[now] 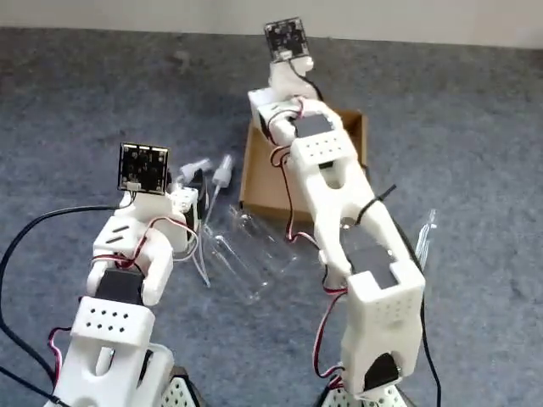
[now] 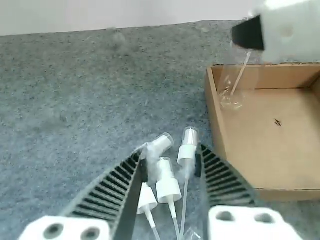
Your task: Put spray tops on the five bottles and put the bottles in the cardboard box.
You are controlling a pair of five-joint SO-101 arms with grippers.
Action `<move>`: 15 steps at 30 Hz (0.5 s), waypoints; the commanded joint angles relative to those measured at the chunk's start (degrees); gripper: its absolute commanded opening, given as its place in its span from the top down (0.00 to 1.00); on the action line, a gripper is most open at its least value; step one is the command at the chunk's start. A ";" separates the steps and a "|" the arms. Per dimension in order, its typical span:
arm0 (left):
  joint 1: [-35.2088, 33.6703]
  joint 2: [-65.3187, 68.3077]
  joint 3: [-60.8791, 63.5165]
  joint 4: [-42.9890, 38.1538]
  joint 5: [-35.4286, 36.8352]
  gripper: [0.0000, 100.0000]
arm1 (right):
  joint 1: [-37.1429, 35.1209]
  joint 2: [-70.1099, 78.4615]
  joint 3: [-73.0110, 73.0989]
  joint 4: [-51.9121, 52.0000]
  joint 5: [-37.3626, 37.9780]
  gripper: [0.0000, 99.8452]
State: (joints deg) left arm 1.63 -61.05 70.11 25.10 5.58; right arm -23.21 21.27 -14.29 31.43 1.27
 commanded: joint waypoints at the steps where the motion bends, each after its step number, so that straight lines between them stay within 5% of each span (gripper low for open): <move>1: -0.40 -1.01 -0.66 -1.05 -0.18 0.88 | -0.22 -7.60 -3.30 2.42 0.97 0.75; 15: -0.40 -1.01 -0.66 -1.05 -0.18 0.88 | 3.56 -30.02 -3.21 41.01 1.23 0.86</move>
State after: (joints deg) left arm 1.63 -61.05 70.11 25.10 5.58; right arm -22.42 -0.97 -14.29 63.52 1.71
